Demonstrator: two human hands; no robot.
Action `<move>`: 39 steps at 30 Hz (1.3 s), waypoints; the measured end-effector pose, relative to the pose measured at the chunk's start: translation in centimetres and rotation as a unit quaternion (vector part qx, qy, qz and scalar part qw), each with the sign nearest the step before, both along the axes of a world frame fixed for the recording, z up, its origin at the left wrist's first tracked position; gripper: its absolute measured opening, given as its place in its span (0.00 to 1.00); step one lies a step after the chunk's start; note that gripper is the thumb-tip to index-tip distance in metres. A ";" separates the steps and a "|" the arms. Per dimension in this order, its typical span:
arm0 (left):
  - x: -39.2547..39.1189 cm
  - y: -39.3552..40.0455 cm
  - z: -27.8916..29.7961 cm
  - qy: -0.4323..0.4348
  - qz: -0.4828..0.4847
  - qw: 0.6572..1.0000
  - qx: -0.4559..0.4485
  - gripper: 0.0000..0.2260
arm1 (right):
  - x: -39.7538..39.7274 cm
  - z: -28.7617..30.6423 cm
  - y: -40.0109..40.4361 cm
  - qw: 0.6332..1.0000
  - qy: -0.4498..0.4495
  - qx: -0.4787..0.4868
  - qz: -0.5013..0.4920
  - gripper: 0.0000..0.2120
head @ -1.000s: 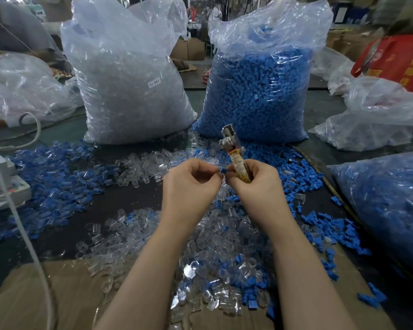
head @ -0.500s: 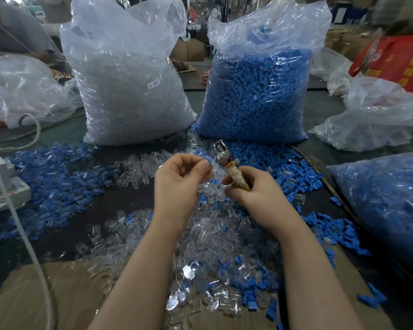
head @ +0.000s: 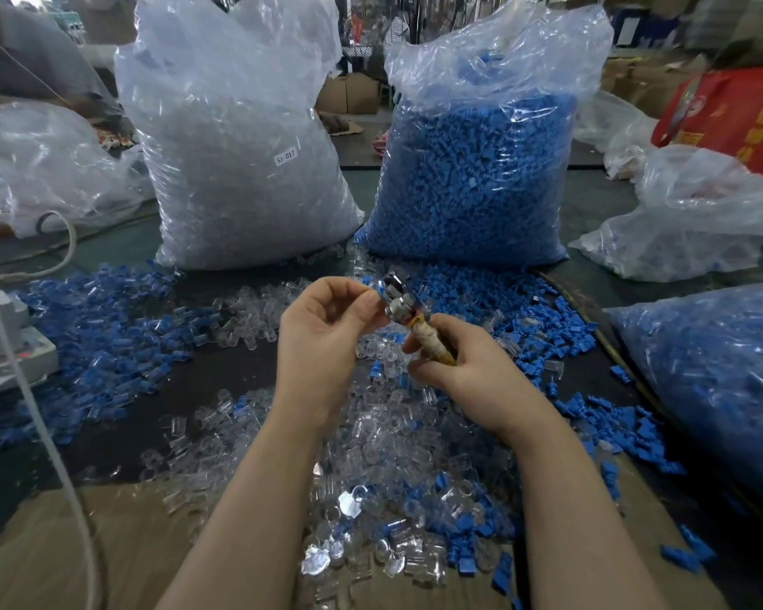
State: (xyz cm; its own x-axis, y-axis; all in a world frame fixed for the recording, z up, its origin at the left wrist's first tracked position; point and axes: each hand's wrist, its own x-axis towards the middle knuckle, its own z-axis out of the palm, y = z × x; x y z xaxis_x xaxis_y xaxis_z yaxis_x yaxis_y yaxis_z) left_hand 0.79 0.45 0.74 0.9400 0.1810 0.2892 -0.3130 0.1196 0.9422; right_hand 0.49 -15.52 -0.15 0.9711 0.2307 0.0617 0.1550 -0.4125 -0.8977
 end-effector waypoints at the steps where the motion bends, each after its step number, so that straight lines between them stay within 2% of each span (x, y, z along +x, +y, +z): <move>1: 0.0 0.0 0.0 -0.002 -0.002 1.000 0.004 0.03 | 0.0 -0.1 0.0 1.000 -0.004 -0.003 0.002 0.06; 12: -0.2 0.0 0.0 -0.001 -0.005 1.000 0.010 0.05 | 0.1 -0.4 0.0 0.998 -0.024 -0.053 -0.010 0.06; 19: 0.0 0.5 -0.1 0.045 -0.011 0.998 -0.039 0.02 | 0.1 -0.4 0.2 0.997 -0.038 -0.063 -0.025 0.03; 22: 0.4 2.0 -0.1 0.089 0.032 0.995 -0.042 0.03 | 0.3 -0.4 0.0 0.994 -0.053 -0.073 -0.057 0.04; 24: 0.7 4.0 -0.4 0.102 0.106 0.988 0.036 0.04 | 0.5 -0.6 -0.3 0.991 -0.064 -0.077 -0.089 0.02; 26: 0.8 6.4 -1.0 0.113 0.210 0.949 0.207 0.03 | 0.6 -0.8 -0.6 0.986 -0.081 -0.086 -0.117 0.04; 28: 0.4 8.5 -1.3 0.152 0.304 0.866 0.367 0.03 | 0.6 -1.0 -0.8 0.982 -0.090 -0.092 -0.138 0.05; 30: 0.2 10.0 -1.7 0.208 0.348 0.805 0.432 0.05 | 0.7 -1.1 -0.9 0.978 -0.094 -0.101 -0.157 0.06; 32: 0.2 10.8 -1.9 0.262 0.349 0.780 0.449 0.08 | 0.8 -1.1 -0.9 0.975 -0.094 -0.102 -0.171 0.05; 35: 0.2 11.1 -2.0 0.316 0.322 0.763 0.464 0.12 | 0.9 -1.2 -1.1 0.976 -0.093 -0.093 -0.176 0.06; 39: 0.4 10.5 -1.7 0.318 0.315 0.739 0.503 0.16 | 1.0 -1.3 -1.2 0.975 -0.092 -0.083 -0.186 0.05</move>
